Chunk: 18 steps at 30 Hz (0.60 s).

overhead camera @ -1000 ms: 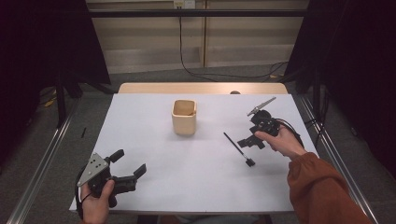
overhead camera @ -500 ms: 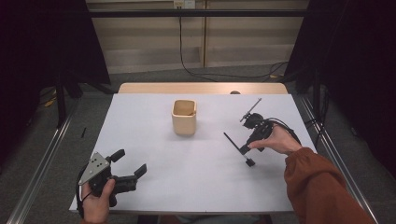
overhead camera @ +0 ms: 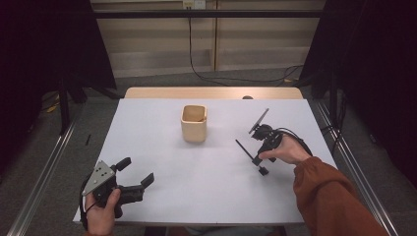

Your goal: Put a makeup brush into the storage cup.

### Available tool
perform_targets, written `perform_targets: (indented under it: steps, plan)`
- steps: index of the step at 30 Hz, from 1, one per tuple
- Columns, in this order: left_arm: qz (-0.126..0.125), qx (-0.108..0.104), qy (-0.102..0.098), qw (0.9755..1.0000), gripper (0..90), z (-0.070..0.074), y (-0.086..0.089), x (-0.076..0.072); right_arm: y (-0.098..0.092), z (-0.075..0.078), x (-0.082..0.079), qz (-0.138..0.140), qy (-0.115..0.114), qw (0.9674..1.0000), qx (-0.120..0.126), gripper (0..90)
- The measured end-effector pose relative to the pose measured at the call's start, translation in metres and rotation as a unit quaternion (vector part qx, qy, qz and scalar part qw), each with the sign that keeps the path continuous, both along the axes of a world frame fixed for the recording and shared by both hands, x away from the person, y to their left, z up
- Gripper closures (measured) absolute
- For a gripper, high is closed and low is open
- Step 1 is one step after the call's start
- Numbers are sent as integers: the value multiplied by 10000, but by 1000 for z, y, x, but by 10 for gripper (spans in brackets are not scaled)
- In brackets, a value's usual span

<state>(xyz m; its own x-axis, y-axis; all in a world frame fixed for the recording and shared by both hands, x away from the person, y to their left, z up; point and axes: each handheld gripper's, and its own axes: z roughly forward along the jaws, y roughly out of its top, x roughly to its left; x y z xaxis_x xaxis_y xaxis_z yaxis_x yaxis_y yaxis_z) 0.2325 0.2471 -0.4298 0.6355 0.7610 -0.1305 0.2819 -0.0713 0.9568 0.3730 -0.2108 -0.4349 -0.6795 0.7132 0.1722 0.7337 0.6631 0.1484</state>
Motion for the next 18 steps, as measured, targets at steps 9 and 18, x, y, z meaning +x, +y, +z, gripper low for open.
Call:
perform_targets:
  steps: [9, 18]
  plan:
    - [-18, 26, 16, 10000, 20, -1, 0, 1, 2, -9, -1, 29, 65, 9999, -118, 664]
    - [-62, 88, -4, 9999, 20, -1, -1, 0, 5, -14, -2, -2, 49, 9997, -223, 717]
